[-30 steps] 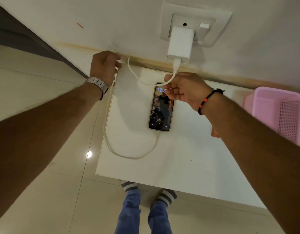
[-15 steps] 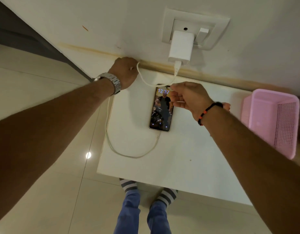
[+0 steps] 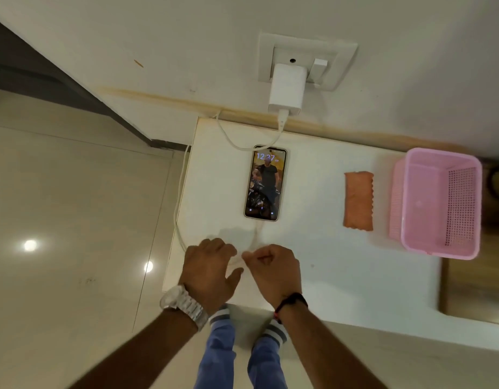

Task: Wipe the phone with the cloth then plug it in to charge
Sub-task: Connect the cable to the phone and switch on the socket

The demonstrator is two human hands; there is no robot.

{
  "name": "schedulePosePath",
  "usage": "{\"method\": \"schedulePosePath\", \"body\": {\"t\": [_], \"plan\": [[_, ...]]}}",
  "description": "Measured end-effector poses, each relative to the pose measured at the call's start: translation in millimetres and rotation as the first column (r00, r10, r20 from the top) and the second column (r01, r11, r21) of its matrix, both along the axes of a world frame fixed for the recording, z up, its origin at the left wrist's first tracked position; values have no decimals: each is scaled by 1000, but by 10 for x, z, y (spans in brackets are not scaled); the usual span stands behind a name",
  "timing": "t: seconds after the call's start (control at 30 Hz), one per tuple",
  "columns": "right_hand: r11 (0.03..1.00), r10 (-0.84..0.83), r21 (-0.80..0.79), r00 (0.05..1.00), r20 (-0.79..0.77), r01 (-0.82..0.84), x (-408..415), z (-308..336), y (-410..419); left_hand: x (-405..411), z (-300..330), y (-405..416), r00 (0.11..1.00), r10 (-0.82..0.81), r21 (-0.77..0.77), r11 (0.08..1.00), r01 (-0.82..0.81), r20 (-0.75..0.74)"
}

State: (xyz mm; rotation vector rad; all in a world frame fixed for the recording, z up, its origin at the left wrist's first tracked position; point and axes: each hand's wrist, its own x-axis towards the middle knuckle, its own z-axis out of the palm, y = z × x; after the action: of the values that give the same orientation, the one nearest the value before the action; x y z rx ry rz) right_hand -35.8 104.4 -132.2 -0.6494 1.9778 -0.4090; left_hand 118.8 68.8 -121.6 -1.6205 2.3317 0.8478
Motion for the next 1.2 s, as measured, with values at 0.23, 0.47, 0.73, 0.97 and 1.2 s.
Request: {"method": "schedulePosePath", "body": {"t": [0.23, 0.47, 0.73, 0.97, 1.2], "plan": [[1000, -23, -2, 995, -98, 23, 77, -93, -103, -62, -197, 167, 999, 38, -86, 996, -35, 27], [1000, -28, -14, 995, -100, 27, 50, -144, -78, -145, -222, 220, 998, 57, -41, 998, -57, 7], [1000, -30, -1, 993, -112, 30, 45, -165, -84, -172, -211, 209, 999, 46, -11, 999, -46, 17], [999, -30, 10, 994, -110, 31, 32, -130, -115, -181, -227, 189, 998, 58, -20, 998, -58, 6], [999, -26, -22, 997, -66, 25, -134, -23, -67, -224, -99, 121, 994, 81, -118, 989, -90, -78]]}}
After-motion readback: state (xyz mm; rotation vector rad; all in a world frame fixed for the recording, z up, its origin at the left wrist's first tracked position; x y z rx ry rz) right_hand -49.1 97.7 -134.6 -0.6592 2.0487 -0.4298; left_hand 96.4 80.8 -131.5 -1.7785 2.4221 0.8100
